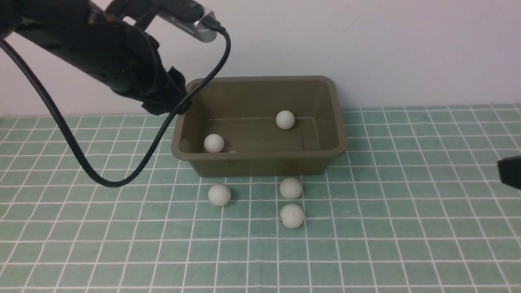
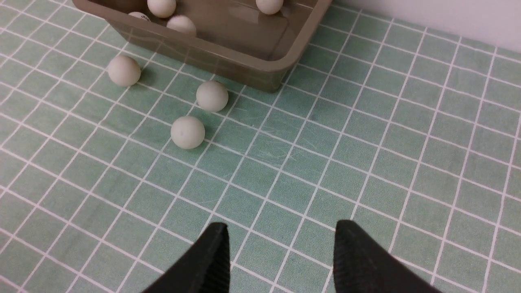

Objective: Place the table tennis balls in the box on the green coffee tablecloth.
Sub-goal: 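Reach for and grasp a ping pong ball on the table beside the basket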

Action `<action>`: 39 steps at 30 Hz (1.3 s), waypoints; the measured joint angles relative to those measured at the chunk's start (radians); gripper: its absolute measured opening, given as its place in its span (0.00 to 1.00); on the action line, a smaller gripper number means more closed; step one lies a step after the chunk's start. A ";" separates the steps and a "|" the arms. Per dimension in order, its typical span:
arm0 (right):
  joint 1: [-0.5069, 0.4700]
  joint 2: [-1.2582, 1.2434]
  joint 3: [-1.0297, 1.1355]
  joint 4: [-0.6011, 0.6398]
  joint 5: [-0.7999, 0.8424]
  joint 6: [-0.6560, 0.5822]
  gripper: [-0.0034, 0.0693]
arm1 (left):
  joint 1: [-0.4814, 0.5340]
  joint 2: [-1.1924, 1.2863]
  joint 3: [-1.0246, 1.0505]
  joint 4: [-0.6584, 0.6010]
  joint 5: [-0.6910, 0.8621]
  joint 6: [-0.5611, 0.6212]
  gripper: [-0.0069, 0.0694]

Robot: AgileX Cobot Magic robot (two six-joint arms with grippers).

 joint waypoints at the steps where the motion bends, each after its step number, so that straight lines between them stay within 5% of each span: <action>1: 0.000 0.000 0.000 -0.001 -0.003 0.000 0.49 | 0.000 -0.002 0.000 0.038 0.019 -0.037 0.61; 6: 0.000 0.000 0.000 -0.001 -0.016 0.000 0.49 | 0.000 -0.007 0.005 0.076 0.134 -0.119 0.61; 12: 0.000 0.000 0.000 -0.003 -0.019 0.000 0.49 | -0.001 -0.007 0.080 -0.027 0.192 -0.154 0.61; 31: 0.000 0.000 0.000 -0.007 -0.026 -0.001 0.49 | -0.002 0.222 0.262 -0.285 -0.121 -0.119 0.61; 39: 0.000 0.000 0.000 -0.007 -0.025 -0.001 0.49 | -0.014 0.266 0.262 -0.301 -0.204 -0.027 0.61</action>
